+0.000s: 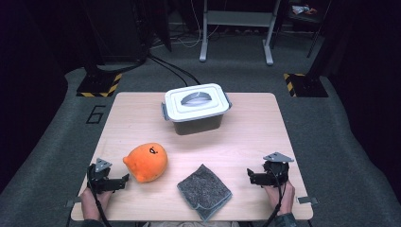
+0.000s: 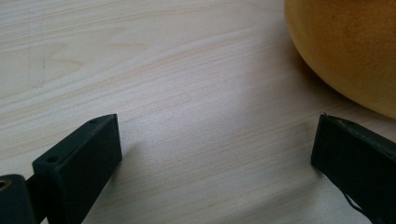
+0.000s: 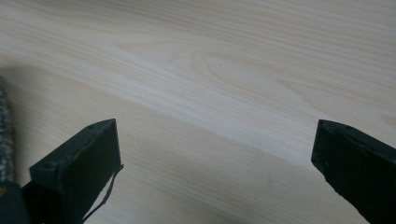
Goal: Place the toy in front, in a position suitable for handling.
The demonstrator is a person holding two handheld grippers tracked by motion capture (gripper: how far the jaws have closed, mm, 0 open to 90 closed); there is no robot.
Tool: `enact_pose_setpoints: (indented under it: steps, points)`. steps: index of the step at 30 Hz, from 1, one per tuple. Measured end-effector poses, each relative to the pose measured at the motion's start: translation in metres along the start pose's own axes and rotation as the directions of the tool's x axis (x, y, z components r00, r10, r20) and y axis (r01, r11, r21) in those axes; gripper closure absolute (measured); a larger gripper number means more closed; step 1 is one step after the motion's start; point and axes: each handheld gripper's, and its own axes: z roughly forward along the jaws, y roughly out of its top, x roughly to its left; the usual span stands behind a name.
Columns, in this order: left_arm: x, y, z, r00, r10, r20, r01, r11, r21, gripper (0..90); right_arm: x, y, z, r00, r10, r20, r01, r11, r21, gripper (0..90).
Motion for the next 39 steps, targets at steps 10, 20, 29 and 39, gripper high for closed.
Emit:
enact_pose_setpoints:
  steps: [10,20,29,39]
  points:
    - [0.000,0.000,0.000,1.0000,-0.001,0.001,0.001,1.0000,0.000,1.4,0.033,0.008,0.000,0.9940,-0.071,-0.083,0.071,0.997,-0.001,0.5]
    - [0.000,0.000,0.000,1.0000,0.002,-0.004,-0.002,1.0000,-0.010,1.8,0.077,0.017,0.001,0.9688,-0.152,-0.196,0.154,0.988,-0.002,0.9]
    - [0.000,-0.001,0.000,1.0000,0.003,-0.003,-0.003,0.9999,-0.013,2.3,0.112,0.019,0.010,0.9329,-0.218,-0.287,0.229,0.973,0.004,1.8]
    - [0.000,0.000,0.001,1.0000,-0.004,0.003,0.004,0.9999,-0.013,2.5,0.140,0.019,0.026,0.8990,-0.280,-0.337,0.303,0.953,0.015,2.6]
